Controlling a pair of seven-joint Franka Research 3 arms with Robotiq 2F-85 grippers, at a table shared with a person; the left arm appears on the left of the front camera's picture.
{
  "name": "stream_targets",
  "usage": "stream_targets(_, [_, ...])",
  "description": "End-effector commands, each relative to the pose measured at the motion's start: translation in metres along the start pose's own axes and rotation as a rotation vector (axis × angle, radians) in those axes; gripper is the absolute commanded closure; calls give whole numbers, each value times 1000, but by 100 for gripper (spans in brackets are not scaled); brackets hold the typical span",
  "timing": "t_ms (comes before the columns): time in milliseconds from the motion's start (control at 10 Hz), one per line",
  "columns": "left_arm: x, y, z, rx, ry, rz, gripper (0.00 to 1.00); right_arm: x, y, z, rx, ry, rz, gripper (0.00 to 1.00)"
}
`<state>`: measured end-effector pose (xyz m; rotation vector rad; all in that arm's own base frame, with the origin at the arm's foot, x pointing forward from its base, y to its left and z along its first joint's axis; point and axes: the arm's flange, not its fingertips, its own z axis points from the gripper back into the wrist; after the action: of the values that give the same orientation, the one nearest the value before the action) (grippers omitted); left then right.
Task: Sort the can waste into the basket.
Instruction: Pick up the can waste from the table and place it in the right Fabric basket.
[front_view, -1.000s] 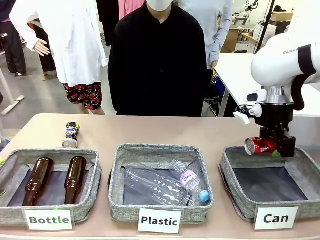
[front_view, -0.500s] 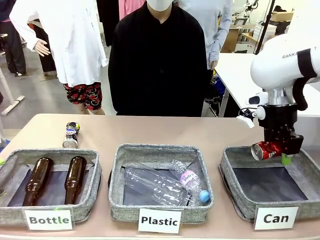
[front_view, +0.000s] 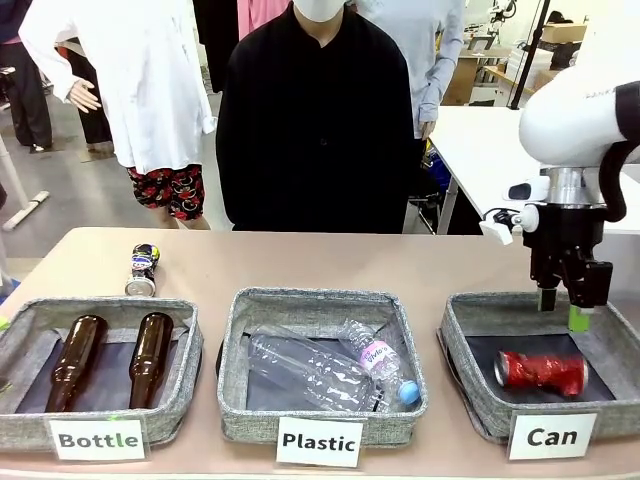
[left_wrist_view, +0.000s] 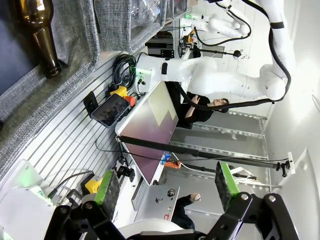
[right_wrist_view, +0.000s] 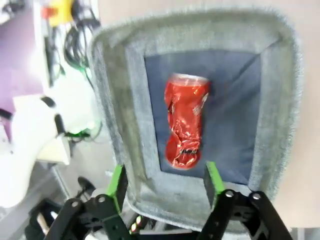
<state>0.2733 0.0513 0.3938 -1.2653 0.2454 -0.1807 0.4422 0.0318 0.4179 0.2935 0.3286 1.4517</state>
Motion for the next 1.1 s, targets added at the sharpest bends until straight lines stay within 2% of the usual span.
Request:
stream_targets(0, [-4, 1, -1, -2, 3, -10, 0, -12, 18, -7, -29, -133, -55, 0])
stream_targets(100, [-4, 1, -1, -2, 3, -10, 0, -16, 23, -6, 26, -317, -54, 0])
stream_targets(200, [-4, 1, -1, -2, 3, -10, 0, -21, 24, -2, 36, -553, -118, 0])
stream_targets(300, [-4, 1, -1, -2, 3, -10, 0, -25, 21, 5, 37, -852, -286, 0])
stream_targets(400, [-4, 1, -1, -2, 3, -10, 0, -26, 17, 9, 2, -1024, -413, 0])
stream_targets(500, [-4, 1, -1, -2, 3, -10, 0, -22, 18, 13, 112, -1226, -461, 0])
stream_targets(600, [-4, 1, -1, -2, 3, -10, 0, -20, 17, 15, 162, -1344, -478, 0])
stream_targets(700, [-4, 1, -1, -2, 3, -10, 0, -16, 18, 15, 302, -1439, -367, 0])
stream_targets(800, [-4, 1, -1, -2, 3, -10, 0, -8, 16, 14, 383, -1516, -365, 0])
stream_targets(900, [-4, 1, -1, -2, 3, -10, 0, -3, 13, 15, 374, -1533, -374, 0])
stream_targets(1000, [-4, 1, -1, -2, 3, -10, 0, 3, 8, 17, 358, -1498, -374, 0])
